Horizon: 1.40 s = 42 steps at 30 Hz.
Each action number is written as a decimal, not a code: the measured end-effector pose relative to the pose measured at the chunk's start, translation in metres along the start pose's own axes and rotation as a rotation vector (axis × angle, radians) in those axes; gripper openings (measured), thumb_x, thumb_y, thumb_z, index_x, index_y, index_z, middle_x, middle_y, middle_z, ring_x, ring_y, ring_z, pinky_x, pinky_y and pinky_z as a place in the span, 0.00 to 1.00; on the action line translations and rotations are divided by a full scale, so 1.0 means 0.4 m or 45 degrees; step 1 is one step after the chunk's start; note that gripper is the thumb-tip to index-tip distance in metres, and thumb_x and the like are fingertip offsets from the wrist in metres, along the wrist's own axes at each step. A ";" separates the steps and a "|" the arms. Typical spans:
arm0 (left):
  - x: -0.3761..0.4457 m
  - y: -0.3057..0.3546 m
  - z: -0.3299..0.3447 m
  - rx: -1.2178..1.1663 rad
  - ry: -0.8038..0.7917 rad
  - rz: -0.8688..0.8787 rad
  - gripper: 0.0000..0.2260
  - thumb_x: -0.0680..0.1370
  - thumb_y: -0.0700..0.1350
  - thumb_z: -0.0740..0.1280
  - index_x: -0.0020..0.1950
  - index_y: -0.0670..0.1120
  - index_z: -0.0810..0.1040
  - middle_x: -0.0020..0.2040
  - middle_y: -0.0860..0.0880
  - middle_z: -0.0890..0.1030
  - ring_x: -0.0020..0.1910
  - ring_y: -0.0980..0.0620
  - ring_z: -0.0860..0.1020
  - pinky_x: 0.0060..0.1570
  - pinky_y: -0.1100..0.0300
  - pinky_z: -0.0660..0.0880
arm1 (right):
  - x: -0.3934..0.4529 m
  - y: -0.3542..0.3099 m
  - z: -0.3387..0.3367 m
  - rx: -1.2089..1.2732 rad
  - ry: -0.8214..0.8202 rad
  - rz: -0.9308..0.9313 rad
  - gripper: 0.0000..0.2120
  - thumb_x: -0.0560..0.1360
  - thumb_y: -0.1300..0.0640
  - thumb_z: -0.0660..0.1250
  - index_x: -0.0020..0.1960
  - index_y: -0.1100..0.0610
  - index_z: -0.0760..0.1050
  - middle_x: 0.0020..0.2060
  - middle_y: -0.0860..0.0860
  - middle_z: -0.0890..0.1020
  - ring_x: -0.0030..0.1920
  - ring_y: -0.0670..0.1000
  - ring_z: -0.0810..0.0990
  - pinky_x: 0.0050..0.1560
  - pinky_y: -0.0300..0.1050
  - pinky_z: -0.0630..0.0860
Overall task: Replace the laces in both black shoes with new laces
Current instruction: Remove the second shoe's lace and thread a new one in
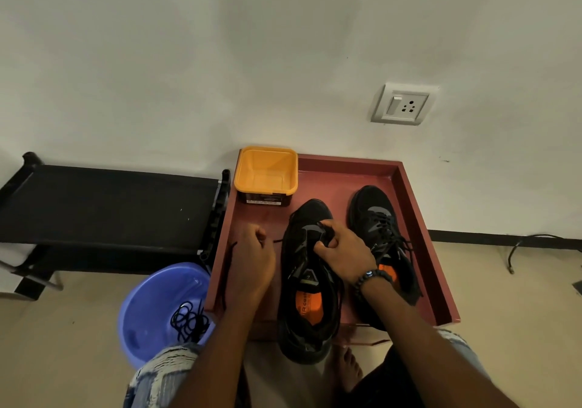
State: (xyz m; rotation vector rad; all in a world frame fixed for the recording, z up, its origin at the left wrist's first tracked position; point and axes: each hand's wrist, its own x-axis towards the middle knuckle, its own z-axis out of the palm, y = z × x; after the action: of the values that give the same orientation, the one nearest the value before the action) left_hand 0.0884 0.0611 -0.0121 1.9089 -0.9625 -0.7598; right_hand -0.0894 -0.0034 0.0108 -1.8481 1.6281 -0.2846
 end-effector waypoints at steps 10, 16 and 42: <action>0.013 0.012 0.031 -0.068 -0.109 0.118 0.06 0.83 0.45 0.61 0.47 0.46 0.71 0.44 0.45 0.78 0.43 0.45 0.80 0.43 0.45 0.79 | -0.007 -0.019 0.000 -0.104 -0.033 -0.008 0.20 0.75 0.43 0.65 0.64 0.36 0.65 0.49 0.46 0.78 0.47 0.51 0.80 0.51 0.54 0.79; 0.024 0.013 -0.037 -0.538 0.265 -0.349 0.04 0.82 0.41 0.58 0.55 0.44 0.70 0.46 0.42 0.79 0.41 0.45 0.82 0.33 0.51 0.80 | -0.008 -0.017 0.002 -0.072 -0.023 0.010 0.21 0.73 0.42 0.65 0.65 0.36 0.65 0.49 0.47 0.79 0.48 0.52 0.80 0.53 0.56 0.79; 0.026 0.003 0.017 -0.448 0.117 -0.128 0.04 0.81 0.38 0.62 0.50 0.46 0.75 0.47 0.47 0.80 0.45 0.49 0.81 0.41 0.58 0.78 | -0.015 -0.012 0.007 -0.041 0.028 0.000 0.14 0.74 0.43 0.66 0.56 0.40 0.66 0.39 0.45 0.78 0.41 0.50 0.79 0.43 0.51 0.78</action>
State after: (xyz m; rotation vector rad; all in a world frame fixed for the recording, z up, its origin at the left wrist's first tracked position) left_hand 0.0879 0.0493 -0.0157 1.6751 -0.6323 -0.8323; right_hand -0.0854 0.0031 0.0130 -1.8749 1.6569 -0.2812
